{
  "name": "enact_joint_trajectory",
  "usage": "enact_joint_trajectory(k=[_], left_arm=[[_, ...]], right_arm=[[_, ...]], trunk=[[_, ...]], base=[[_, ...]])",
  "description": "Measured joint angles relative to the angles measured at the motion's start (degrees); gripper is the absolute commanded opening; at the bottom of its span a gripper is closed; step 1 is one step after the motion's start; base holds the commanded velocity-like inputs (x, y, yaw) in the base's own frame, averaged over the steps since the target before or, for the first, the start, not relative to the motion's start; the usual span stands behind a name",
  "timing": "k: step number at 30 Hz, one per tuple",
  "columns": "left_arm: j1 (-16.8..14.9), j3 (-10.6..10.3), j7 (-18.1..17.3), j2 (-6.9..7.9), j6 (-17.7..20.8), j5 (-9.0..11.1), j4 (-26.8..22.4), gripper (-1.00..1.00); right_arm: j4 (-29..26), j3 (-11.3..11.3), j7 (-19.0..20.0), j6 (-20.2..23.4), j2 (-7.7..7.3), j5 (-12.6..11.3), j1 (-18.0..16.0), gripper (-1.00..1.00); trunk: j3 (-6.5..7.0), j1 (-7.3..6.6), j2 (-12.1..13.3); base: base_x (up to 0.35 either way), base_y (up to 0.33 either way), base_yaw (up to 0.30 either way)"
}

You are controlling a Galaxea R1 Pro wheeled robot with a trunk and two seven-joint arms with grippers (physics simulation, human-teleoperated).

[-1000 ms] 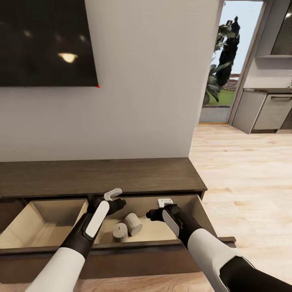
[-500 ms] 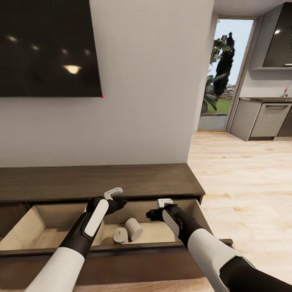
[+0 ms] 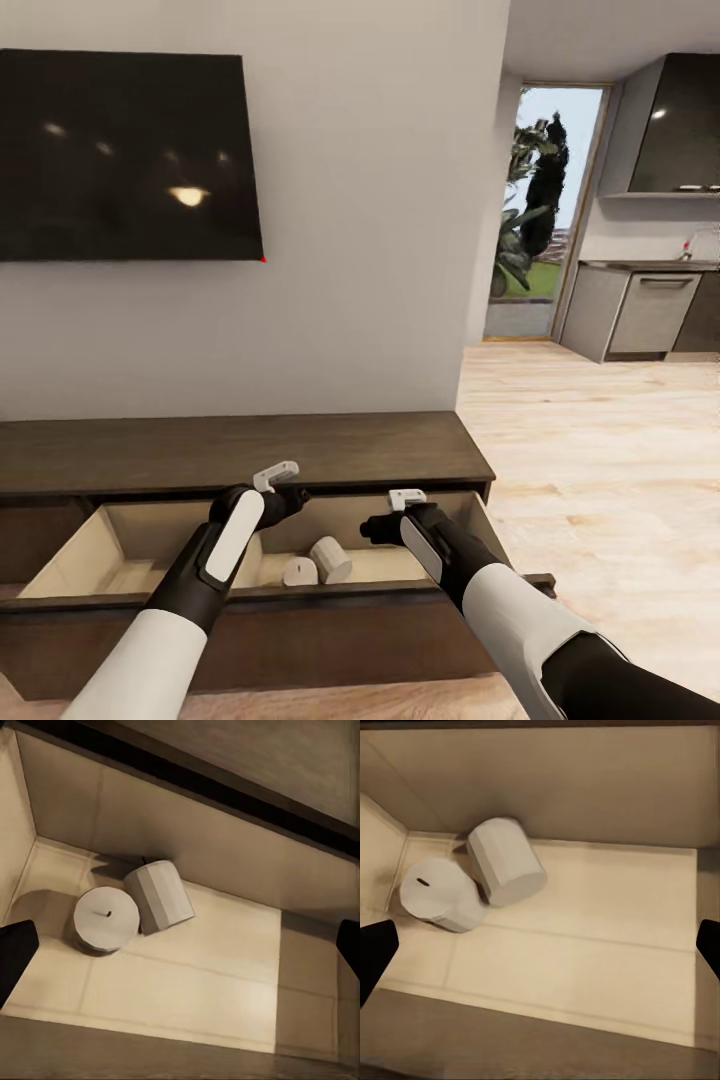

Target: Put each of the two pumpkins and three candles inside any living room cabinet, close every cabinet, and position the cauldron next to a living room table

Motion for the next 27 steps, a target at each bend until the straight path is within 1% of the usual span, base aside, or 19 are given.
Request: enact_joint_trajectory(k=[4, 13, 15, 18, 20, 24, 27], left_arm=[[0.0, 0.1, 0.0, 0.0, 0.0, 0.0, 0.0, 1.0], [0.0, 0.2, 0.0, 0.0, 0.0, 0.0, 0.0, 1.0], [0.0, 0.2, 0.0, 0.0, 0.0, 0.0, 0.0, 1.0], [0.0, 0.2, 0.0, 0.0, 0.0, 0.0, 0.0, 1.0], [0.0, 0.2, 0.0, 0.0, 0.0, 0.0, 0.0, 1.0], [0.0, 0.2, 0.0, 0.0, 0.0, 0.0, 0.0, 1.0], [0.0, 0.2, 0.0, 0.0, 0.0, 0.0, 0.0, 1.0]], right_arm=[[-0.1, 0.0, 0.0, -0.4, 0.0, 0.0, 0.0, 1.0], [-0.1, 0.0, 0.1, -0.9, 0.0, 0.0, 0.0, 1.0], [-0.1, 0.0, 0.1, -1.8, 0.0, 0.0, 0.0, 1.0], [0.2, 0.0, 0.1, -5.5, 0.0, -0.1, 0.0, 1.0], [0.3, 0.0, 0.1, -6.6, 0.0, -0.1, 0.0, 1.0], [0.2, 0.0, 0.3, -7.3, 0.0, -0.1, 0.0, 1.0], [0.0, 0.0, 0.5, -7.4, 0.0, -0.1, 0.0, 1.0]], trunk=[[0.72, -0.89, 1.6], [2.34, -2.88, 5.2], [2.7, -3.32, 6.0], [3.23, -3.98, 7.2], [3.59, -4.42, 8.0], [4.31, -5.27, 9.6], [4.85, -5.95, 10.8]], base=[[-0.203, 0.0, 0.0], [-0.02, 0.0, 0.0], [0.0, 0.0, 0.0], [0.0, 0.0, 0.0], [-0.034, 0.004, 0.0], [-0.231, 0.08, 0.0], [-0.108, 0.029, 0.0]])
